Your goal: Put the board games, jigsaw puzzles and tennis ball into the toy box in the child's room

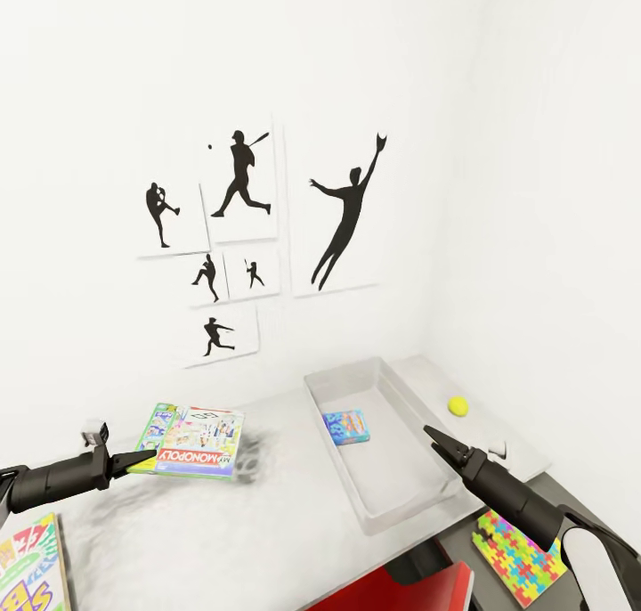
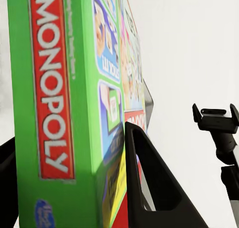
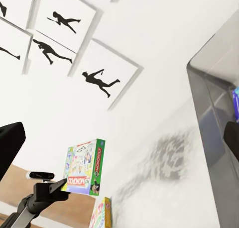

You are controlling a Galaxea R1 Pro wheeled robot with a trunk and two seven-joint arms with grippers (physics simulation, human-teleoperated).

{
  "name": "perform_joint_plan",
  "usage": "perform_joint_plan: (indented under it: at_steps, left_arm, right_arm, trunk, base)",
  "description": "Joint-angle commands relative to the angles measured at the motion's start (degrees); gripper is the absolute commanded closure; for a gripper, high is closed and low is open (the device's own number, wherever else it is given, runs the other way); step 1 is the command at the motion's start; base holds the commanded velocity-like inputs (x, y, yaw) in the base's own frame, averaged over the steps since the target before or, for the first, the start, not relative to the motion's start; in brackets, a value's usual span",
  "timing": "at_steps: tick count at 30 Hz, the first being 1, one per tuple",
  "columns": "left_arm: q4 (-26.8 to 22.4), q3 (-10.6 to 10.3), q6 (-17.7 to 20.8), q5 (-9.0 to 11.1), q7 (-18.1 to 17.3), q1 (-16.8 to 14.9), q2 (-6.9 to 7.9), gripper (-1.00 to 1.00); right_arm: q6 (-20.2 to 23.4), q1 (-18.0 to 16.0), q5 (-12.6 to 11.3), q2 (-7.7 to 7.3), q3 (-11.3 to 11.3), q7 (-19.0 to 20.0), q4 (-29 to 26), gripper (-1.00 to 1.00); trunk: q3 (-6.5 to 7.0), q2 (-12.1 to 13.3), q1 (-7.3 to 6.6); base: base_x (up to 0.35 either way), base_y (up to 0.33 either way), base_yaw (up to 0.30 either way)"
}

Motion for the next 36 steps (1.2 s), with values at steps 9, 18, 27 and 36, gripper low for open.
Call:
perform_joint_plan:
  at_steps: [9,18,27,36]
  left_arm:
    - [0.0,0.0,0.6,0.0,-0.2,0.0,0.02,1.0]
    - [0.0,0.0,0.6,0.0,-0.2,0.0,0.01,1.0]
    - [0.0,0.0,0.6,0.0,-0.2,0.0,0.01,1.0]
    - [-1.0,0.0,1.5,0.0,-0.2,-0.2,-1.47,1.0]
  right_arm:
    - [0.4,-0.1,-0.1,-0.02,-0.2,0.5,0.0,-1.0]
    - [0.4,0.0,-0.1,-0.03,-0.3,0.7,0.0,-1.0]
    - [0.4,0.0,-0.1,-0.08,-0.3,0.7,0.0,-1.0]
    - [0.5,-0.1,-0.2,-0.12,-0.6,0.8,0.0,-1.0]
  trunk:
    - [-0.08,-0.1,0.03]
    - [-0.08,-0.1,0.03]
    - [-0.08,-0.1,0.03]
    - [-0.08,-0.1,0.03]
  base:
    - [0.003,0.002,0.0]
    - [0.0,0.0,0.0]
    - [0.0,0.0,0.0]
    - [0.0,0.0,0.0]
